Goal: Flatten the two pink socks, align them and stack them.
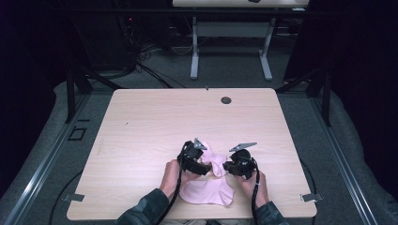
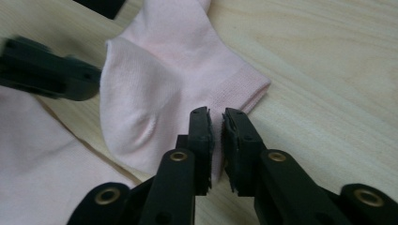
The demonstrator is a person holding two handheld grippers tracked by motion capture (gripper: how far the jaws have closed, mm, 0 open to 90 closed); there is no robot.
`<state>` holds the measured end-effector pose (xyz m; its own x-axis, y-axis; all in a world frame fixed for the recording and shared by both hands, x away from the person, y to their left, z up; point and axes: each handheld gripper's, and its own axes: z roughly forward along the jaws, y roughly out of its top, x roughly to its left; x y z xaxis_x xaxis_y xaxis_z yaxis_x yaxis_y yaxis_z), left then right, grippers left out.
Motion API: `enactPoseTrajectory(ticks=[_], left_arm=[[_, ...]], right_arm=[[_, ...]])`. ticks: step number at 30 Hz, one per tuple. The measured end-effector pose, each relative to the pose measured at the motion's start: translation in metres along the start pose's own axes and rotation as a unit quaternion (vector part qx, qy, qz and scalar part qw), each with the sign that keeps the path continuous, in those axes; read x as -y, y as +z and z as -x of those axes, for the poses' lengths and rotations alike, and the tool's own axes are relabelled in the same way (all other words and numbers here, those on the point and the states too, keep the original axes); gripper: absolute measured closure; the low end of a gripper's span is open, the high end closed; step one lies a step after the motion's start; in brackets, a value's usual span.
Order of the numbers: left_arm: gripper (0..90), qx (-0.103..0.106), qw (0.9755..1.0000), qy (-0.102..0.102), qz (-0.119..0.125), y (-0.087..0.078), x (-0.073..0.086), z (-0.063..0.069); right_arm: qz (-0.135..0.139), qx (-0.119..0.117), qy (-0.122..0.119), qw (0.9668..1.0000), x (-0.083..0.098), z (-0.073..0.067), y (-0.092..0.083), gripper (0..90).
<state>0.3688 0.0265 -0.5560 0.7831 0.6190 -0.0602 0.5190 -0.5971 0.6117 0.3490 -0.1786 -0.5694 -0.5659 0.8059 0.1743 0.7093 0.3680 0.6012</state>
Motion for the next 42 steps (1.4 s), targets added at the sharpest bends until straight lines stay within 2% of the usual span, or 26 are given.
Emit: enactPoseTrajectory(ticks=[1,2,5,7,9,12,15,17,19,22,24,27,30,32,33,35,38,40,42], left_arm=[[39.2,-0.004,1.0,0.005,-0.002,0.003,-0.001,0.0],[44.2,-0.009,0.9997,0.021,-0.008,0.007,-0.002,0.001],[64.7,-0.013,0.9994,0.031,-0.007,0.012,-0.003,-0.002],[75.4,-0.006,0.9993,0.036,0.002,0.012,-0.003,-0.004],[82.4,-0.004,0.999,0.045,0.006,0.009,-0.003,-0.004],[84.2,-0.022,0.998,0.056,0.017,-0.003,-0.004,-0.003],[81.8,-0.05,0.996,0.066,0.032,-0.026,-0.004,-0.005],[76.4,-0.072,0.9944,0.061,0.047,-0.04,-0.003,-0.009],[70.4,-0.079,0.9946,0.043,0.051,-0.045,0.001,-0.015],[61.3,-0.063,0.997,0.018,0.041,-0.032,0.008,-0.022],[58.9,-0.044,0.9985,0.004,0.032,-0.019,0.011,-0.024],[59.0,-0.027,0.9992,-0.011,0.029,-0.005,0.011,-0.026],[70.0,-0.008,0.9991,0.003,0.042,0.005,0.009,-0.025],[81.5,0.005,0.9982,0.012,0.059,0.005,0.007,-0.024],[87.7,0.004,0.9977,0.014,0.066,0.005,0.005,-0.023],[88.9,0.002,0.9968,0.024,0.077,0.002,0.004,-0.022],[89.4,-0.015,0.9958,0.035,0.083,-0.009,0.004,-0.022],[89.5,-0.038,0.9949,0.044,0.083,-0.022,0.003,-0.022],[89.4,-0.072,0.9913,0.067,0.087,-0.045,-0.002,-0.019]], right_arm=[[0.002,-0.005,0.003,1.0,0.0,0.001,0.0,84.1],[0.0,-0.009,0.003,1.0,0.0,0.001,0.0,84.8],[0.005,-0.013,0.005,0.9999,0.001,0.002,0.0,86.1],[0.007,-0.015,0.007,0.9998,0.002,0.003,0.0,86.5],[0.01,-0.017,0.008,0.9998,0.001,0.003,0.0,86.8],[0.017,-0.017,-0.002,0.9997,-0.003,-0.002,-0.004,87.0],[0.037,-0.028,-0.009,0.9989,-0.012,-0.009,-0.015,87.1],[0.051,-0.038,-0.016,0.9979,-0.02,-0.013,-0.024,87.2],[0.062,-0.044,-0.024,0.9968,-0.026,-0.019,-0.035,87.3],[0.08,-0.053,-0.03,0.9949,-0.033,-0.023,-0.045,87.3],[0.077,-0.053,-0.036,0.995,-0.037,-0.023,-0.047,87.4],[0.073,-0.056,-0.031,0.9953,-0.038,-0.021,-0.047,87.4],[0.077,-0.059,-0.027,0.9949,-0.037,-0.019,-0.048,87.4],[0.076,-0.058,-0.028,0.995,-0.036,-0.018,-0.049,87.4],[0.079,-0.059,-0.024,0.9948,-0.036,-0.017,-0.05,87.4],[0.079,-0.058,-0.024,0.9949,-0.036,-0.015,-0.05,87.4],[0.086,-0.056,-0.019,0.9946,-0.037,-0.013,-0.05,87.4],[0.09,-0.047,-0.024,0.9946,-0.039,-0.011,-0.05,87.4],[0.096,-0.041,-0.025,0.9942,-0.043,-0.012,-0.049,87.3]])
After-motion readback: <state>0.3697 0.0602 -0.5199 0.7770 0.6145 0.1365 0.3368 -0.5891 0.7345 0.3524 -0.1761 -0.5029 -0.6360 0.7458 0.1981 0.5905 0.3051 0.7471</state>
